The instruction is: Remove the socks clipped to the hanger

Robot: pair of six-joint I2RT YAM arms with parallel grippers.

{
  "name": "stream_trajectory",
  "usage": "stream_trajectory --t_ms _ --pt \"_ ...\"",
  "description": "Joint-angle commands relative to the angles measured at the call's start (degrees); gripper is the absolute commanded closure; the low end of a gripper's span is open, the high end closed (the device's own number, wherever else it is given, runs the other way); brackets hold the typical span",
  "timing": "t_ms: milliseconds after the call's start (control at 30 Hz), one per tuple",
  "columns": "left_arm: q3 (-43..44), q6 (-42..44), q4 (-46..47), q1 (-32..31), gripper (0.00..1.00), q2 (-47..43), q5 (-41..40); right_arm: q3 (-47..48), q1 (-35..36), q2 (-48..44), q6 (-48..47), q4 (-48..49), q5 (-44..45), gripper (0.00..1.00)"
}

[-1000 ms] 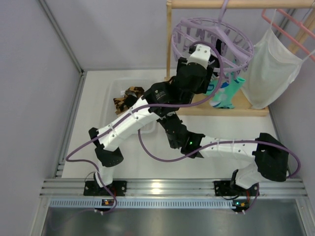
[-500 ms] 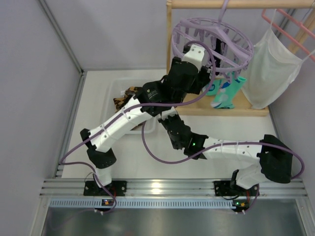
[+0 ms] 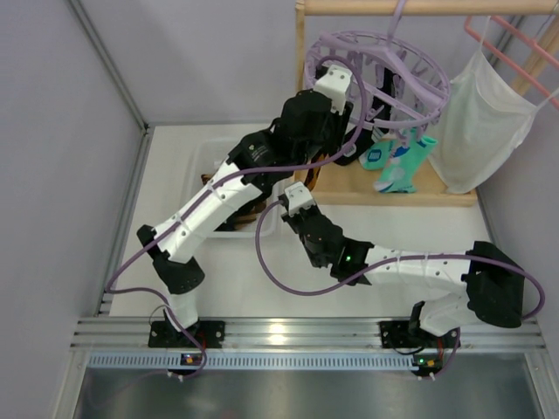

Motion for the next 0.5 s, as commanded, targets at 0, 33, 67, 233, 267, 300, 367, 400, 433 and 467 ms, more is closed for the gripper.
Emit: stream_trajectory --t_ms 0,33,67,233,267,300,367,400,433,467 --pt "0.81 1.22 4.81 -0.27 0.53 0.15 1.88 0.1 1.73 -1.35 -0.05 2.26 -1.3 1.0" --pt "0.9 1.31 4.9 -0.28 0.53 0.33 1.88 0.01 1.82 -1.35 -0.05 2.34 -1.3 1.0" --pt "0.99 1.4 4.98 -0.19 0.53 0.5 1.97 -0.08 1.82 -1.17 0.03 2.43 -1.39 1.0" --pt "1.6 1.75 4.98 -0.01 0.67 1.3 1.53 -0.78 2.17 -1.7 0.65 2.87 -1.39 1.0" --pt "1.52 1.66 4.98 -0.01 0.71 1.38 1.53 -1.13 2.35 -1.96 0.82 2.87 -1.3 1.0" --pt "1.6 1.49 4.98 0.08 0.74 1.47 1.53 -1.74 2.26 -2.4 1.35 3.04 -1.3 1.0" --pt "1.78 1.31 4.98 0.25 0.87 1.65 1.36 -2.62 2.35 -3.01 1.97 3.31 -1.39 1.0" --pt "1.78 1.14 4.98 0.34 0.87 1.65 1.27 -3.15 2.43 -3.8 2.75 3.31 -1.39 1.0" --pt "1.78 1.05 4.98 0.43 0.88 1.82 1.18 -4.46 2.44 -4.33 3.28 3.22 -1.3 1.0" --pt "1.69 0.96 4.98 0.43 0.91 1.82 1.01 -5.35 2.44 -4.94 3.98 3.31 -1.12 1.0"
